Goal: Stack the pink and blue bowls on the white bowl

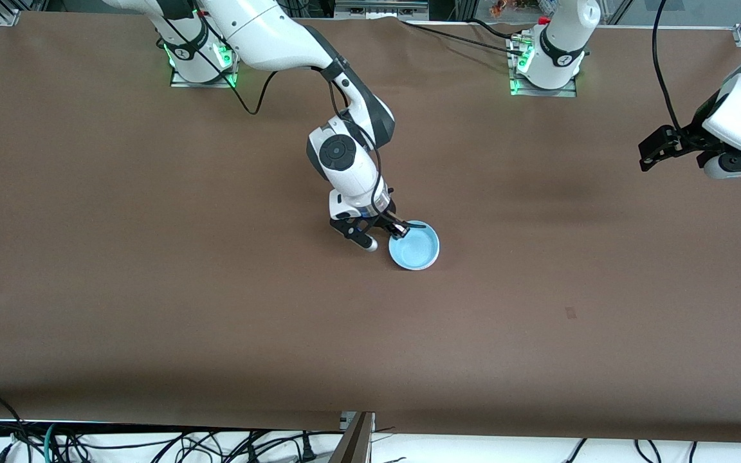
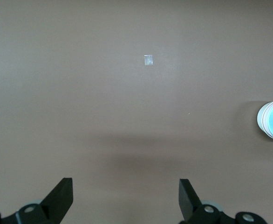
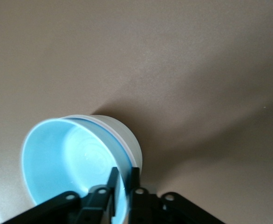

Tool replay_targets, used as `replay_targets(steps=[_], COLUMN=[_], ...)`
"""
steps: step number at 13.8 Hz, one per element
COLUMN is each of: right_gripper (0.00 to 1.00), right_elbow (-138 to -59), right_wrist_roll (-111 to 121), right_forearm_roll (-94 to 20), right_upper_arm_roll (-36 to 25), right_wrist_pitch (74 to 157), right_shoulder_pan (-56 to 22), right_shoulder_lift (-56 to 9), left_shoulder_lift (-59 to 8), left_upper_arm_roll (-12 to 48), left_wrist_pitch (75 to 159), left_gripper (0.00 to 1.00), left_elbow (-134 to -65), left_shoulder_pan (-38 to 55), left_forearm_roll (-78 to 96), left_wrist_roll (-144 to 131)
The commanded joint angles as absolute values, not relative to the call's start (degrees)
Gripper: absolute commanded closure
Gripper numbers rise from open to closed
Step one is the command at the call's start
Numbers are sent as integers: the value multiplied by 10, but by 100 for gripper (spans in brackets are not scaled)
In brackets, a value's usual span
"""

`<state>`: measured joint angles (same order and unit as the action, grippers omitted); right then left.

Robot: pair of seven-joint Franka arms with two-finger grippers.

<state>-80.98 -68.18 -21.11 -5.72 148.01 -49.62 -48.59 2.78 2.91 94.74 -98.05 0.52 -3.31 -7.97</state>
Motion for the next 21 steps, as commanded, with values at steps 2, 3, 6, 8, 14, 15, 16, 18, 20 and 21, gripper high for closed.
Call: replay_targets(steps=[2, 3, 6, 8, 14, 15, 16, 18, 20, 21], right_gripper=[1, 1, 1, 1, 1, 1, 1, 1, 1, 1], right_elbow=[-792, -792, -791, -795, -803, -807, -817, -850, -876, -882], right_wrist_roll=[-720, -723, -714, -702, -408, -374, -347, -310, -292, -291], right_forearm_roll=[-208, -207, -200, -177, -153, -152, -151, -146, -122, -114], right_upper_arm_roll=[-65, -70, -105, -133, -267, -285, -300, -326, -334, -335], right_wrist_pitch=[1474, 1457, 1359, 1311, 993, 957, 930, 908, 908, 909], right_shoulder_pan=[-510, -511, -510, -507, -505, -505, -505, -505, -505, -505], right_shoulder_lift=[-475, -462, -398, -359, -199, -178, -158, -113, -93, -93], left_shoulder_lift=[28, 28, 28, 28, 28, 28, 28, 28, 28, 28], left_upper_arm_roll=[25, 25, 25, 25, 25, 25, 26, 26, 26, 26], left_wrist_pitch=[947, 948, 948, 948, 948, 948, 947, 947, 947, 947], left_gripper=[0, 0, 0, 0, 0, 0, 0, 0, 0, 0], left_elbow=[-979, -979, -979, -979, -979, -979, -979, -979, -979, -979], left_shoulder_pan=[5, 6, 5, 6, 6, 6, 6, 6, 7, 7], left_forearm_roll=[-26, -26, -26, -26, -26, -26, -26, -26, -26, -26], left_wrist_roll=[-74, -75, -76, -76, -78, -78, -78, -78, -78, -78])
